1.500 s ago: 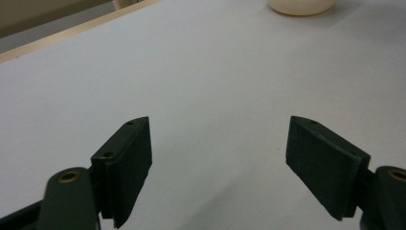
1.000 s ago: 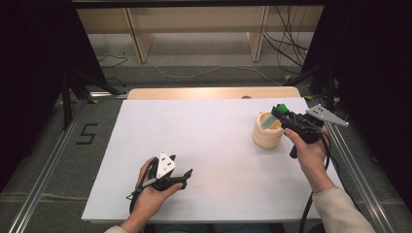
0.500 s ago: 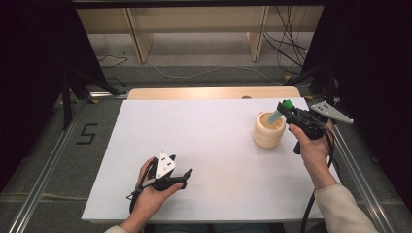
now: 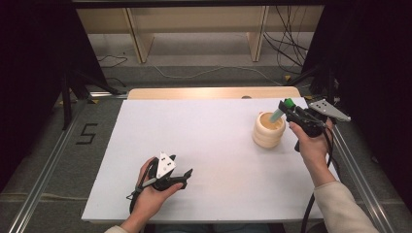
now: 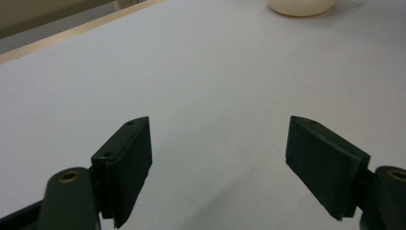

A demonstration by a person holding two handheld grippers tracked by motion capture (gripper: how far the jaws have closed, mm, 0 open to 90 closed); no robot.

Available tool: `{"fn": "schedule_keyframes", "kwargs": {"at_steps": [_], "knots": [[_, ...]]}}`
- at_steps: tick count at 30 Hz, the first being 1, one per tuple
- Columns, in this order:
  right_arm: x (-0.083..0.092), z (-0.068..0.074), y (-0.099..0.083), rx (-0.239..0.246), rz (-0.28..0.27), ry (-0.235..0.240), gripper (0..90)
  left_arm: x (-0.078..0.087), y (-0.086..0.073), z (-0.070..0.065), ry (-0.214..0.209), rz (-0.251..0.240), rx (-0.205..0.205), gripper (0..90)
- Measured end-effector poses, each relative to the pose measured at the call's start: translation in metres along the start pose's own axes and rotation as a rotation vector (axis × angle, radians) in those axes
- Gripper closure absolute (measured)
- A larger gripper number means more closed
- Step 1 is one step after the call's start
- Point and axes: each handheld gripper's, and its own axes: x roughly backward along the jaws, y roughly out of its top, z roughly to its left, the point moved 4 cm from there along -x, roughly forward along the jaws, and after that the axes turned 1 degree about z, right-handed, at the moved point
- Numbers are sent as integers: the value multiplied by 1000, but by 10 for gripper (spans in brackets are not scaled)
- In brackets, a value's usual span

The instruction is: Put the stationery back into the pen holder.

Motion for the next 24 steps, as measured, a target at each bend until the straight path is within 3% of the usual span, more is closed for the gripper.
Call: {"fn": "schedule_keyframes", "kwargs": {"at_steps": [7,16,24], "knots": [[-9,-4,-10,39,46,-26,746,0,0,0,0,0,1,241],[-20,-7,-29,100,148,-46,745,0,0,0,0,1,1,241],[-28,-9,-44,124,213,-54,744,-1,-1,-1,-3,2,2,241]]}}
